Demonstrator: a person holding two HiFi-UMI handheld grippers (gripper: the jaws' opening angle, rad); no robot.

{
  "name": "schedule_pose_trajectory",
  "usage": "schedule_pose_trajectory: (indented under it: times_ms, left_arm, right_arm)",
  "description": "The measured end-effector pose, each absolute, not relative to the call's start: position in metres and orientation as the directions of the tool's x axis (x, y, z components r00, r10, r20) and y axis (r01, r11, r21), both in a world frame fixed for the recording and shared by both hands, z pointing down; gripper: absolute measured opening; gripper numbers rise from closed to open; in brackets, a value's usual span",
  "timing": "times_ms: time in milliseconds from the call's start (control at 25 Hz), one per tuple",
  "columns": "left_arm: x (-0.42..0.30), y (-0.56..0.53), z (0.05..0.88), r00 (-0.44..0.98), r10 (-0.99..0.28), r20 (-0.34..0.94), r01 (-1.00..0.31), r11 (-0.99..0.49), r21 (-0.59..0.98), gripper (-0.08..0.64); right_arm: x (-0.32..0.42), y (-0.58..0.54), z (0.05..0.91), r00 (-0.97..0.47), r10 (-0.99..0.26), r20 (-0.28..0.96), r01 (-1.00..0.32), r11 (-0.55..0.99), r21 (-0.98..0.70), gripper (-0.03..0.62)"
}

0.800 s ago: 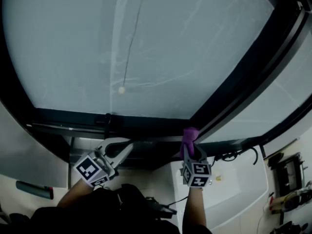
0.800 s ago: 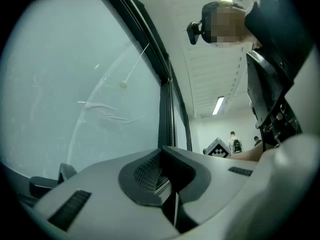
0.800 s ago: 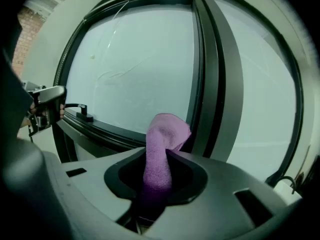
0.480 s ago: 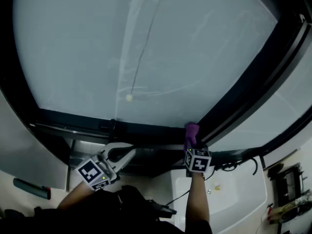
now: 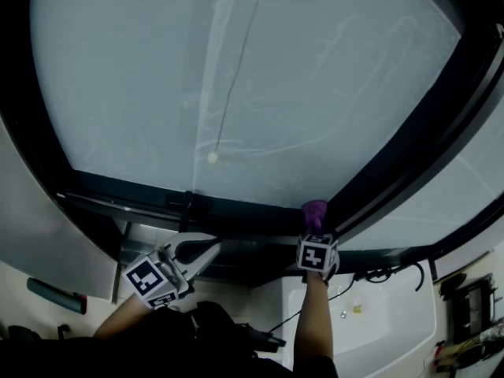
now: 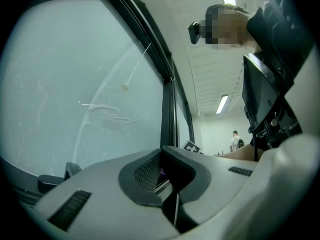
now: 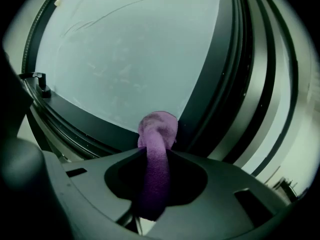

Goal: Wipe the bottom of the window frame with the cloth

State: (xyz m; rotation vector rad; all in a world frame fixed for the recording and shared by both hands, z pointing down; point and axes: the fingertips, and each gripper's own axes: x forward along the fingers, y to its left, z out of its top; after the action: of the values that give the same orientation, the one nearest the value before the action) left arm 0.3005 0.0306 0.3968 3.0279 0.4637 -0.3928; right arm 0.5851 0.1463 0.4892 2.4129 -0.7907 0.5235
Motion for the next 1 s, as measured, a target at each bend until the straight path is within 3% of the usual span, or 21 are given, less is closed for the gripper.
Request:
schedule_pose_trajectory:
  times_ms: [360,760,1000]
  left_arm:
    - [0.296,0.034,0.399,0.942,0.254,-0.219,0.271,-0.961,0.051,0.005]
    - [0.273,0.021,0.393,0.939,0.239,-0.246,0.254,-0.967,0.030,0.005]
    - [0.264,0.016,0.388,0.940,0.238,-0.245,0.258,-0.965,0.054,0.005]
  right_arm:
    - [0.583,0.147,0.493,0.713,-0.457,0.531,-0.676,-0.650,0.348,0.080]
    - [0.559,0.130,0.497,0.675,-0.418,0.608,-0.732,-0.481,0.482,0.079]
    - [0.543,0.117,0.499,0.634,-0.448,0.630,-0.769,-0.454,0.451,0.080]
